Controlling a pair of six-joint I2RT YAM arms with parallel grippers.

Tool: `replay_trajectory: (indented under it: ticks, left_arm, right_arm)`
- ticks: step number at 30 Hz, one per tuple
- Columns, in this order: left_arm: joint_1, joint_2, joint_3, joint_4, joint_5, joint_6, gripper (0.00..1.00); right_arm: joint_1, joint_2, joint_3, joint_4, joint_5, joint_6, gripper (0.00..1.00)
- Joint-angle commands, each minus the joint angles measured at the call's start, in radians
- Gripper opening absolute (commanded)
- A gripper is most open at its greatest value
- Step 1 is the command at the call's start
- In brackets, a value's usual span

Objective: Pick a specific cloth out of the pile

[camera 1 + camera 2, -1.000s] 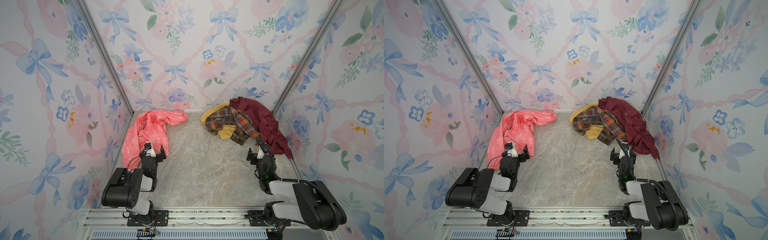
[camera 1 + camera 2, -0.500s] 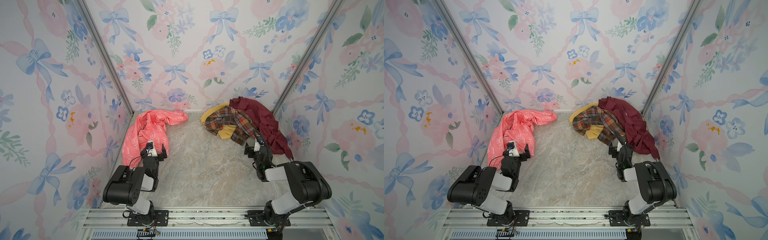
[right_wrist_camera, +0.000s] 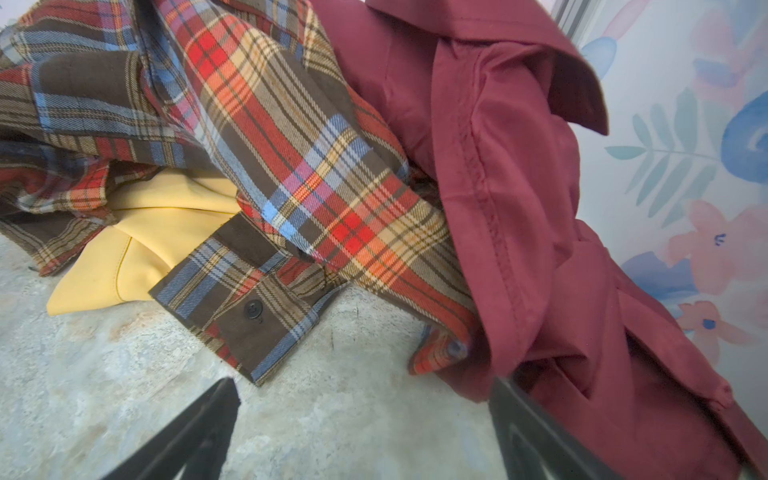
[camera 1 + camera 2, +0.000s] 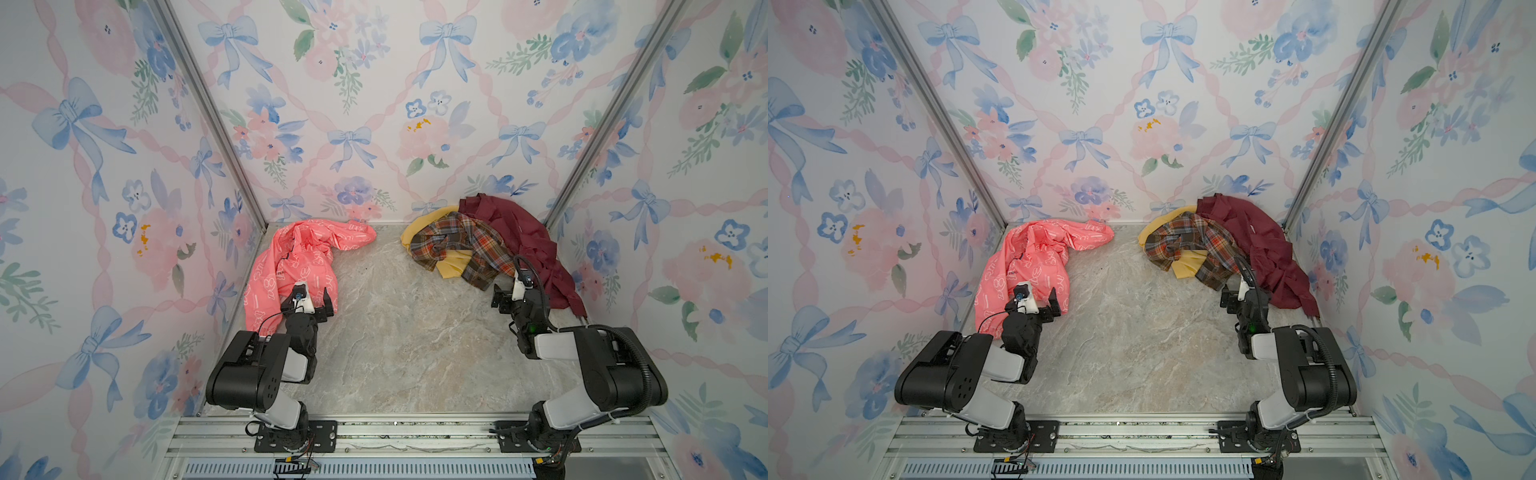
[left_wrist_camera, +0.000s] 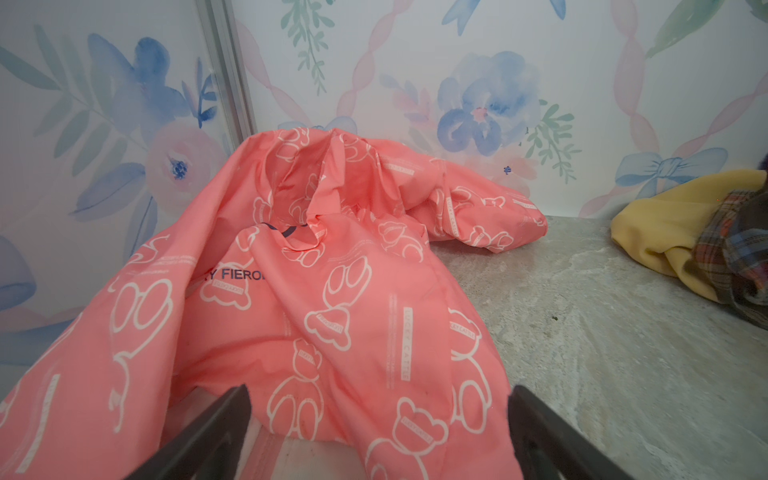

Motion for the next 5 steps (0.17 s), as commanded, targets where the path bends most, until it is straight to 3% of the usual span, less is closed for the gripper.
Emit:
replay_trajectory:
  ticks: [1, 5]
  left_arm:
    - [-0.009, 0.005, 0.012, 0.018, -0.008, 0.016, 0.98]
    - [-0.009, 0.006, 0.013, 0.018, -0.008, 0.017, 0.98]
  right_arm:
    - [-0.019, -0.004, 0.01, -0.018, -0.068, 0.02, 0.97]
    - [-0.024, -0.005, 0.005, -0.009, -0.079, 0.021, 0.97]
